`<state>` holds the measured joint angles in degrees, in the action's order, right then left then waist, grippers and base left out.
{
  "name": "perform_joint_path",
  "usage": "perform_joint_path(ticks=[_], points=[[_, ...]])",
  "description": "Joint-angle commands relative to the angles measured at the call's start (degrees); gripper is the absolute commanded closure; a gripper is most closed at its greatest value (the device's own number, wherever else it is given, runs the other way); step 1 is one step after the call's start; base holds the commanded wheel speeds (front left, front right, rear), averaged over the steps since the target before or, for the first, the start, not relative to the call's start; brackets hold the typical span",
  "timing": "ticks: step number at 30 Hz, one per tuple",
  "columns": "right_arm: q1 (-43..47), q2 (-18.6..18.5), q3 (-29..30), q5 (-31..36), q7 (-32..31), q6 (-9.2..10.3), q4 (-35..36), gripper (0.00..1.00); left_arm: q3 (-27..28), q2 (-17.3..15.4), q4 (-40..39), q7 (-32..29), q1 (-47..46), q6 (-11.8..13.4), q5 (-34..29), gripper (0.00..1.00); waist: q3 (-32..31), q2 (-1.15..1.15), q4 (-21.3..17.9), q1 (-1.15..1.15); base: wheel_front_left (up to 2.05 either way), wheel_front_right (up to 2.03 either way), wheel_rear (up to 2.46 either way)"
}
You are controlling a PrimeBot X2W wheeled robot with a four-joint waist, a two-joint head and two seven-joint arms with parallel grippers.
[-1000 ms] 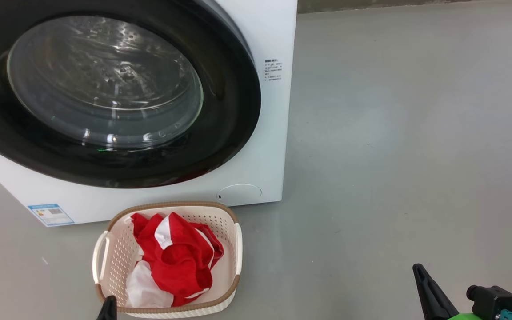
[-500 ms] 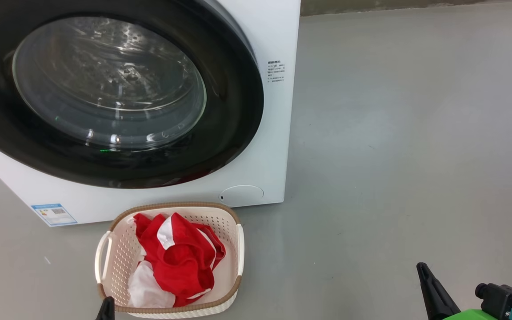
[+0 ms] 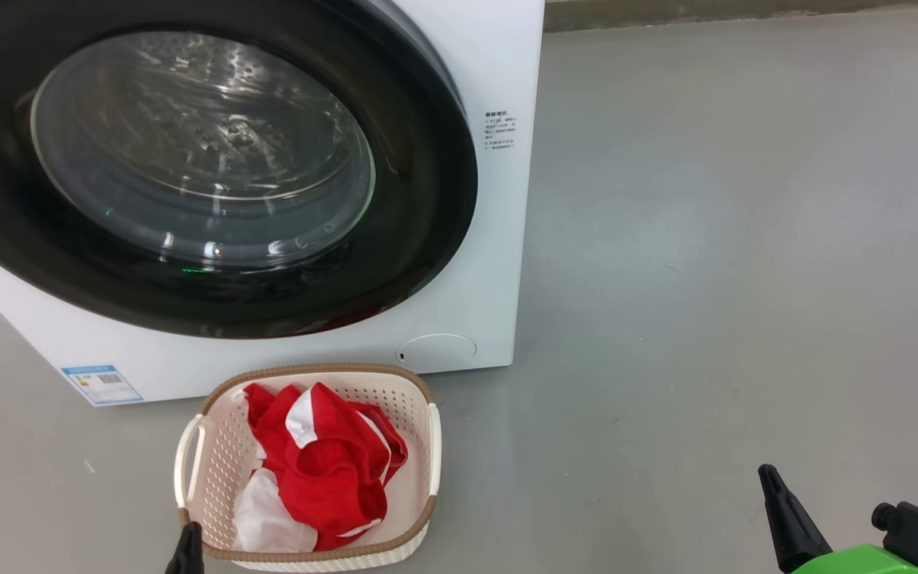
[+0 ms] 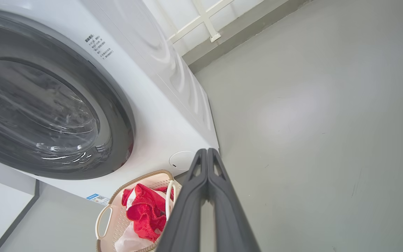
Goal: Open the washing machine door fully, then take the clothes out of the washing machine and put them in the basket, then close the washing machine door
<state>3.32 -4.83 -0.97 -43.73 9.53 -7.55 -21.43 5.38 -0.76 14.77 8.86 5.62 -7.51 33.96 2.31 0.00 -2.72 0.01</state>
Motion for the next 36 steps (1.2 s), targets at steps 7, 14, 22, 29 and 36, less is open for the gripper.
perform_joint_path(ticks=[7,14,22,29,36], points=[[-2.7,-0.2,0.5,-4.4,-1.1,0.02,2.0,1.0,0.5,-0.7,-1.2,-1.1,-2.5,0.0,4.8,1.0,-0.2,0.0,0.2,-0.01,0.0,0.0,0.0],[-3.2,-0.1,1.0,-8.0,-2.2,0.02,2.5,1.0,0.6,-0.9,-1.2,-2.3,-3.3,0.0,9.2,1.0,-0.3,0.0,0.4,-0.01,0.0,0.0,0.0],[-3.9,0.0,1.6,-12.7,-3.7,0.03,3.0,1.0,0.6,-1.0,-1.1,-3.8,-4.2,0.0,14.7,1.0,-0.5,0.0,0.7,-0.01,0.0,0.0,0.0],[-4.5,0.2,2.2,-16.3,-4.9,0.03,3.5,1.0,0.7,-1.1,-1.1,-4.9,-5.0,0.0,19.1,1.0,-0.7,0.0,0.9,-0.01,0.0,0.0,0.0],[-5.0,0.3,2.7,-19.9,-6.1,0.04,3.9,1.0,0.7,-1.2,-1.0,-6.1,-5.7,0.0,23.4,1.0,-0.8,0.0,1.1,-0.01,0.0,0.0,0.0]])
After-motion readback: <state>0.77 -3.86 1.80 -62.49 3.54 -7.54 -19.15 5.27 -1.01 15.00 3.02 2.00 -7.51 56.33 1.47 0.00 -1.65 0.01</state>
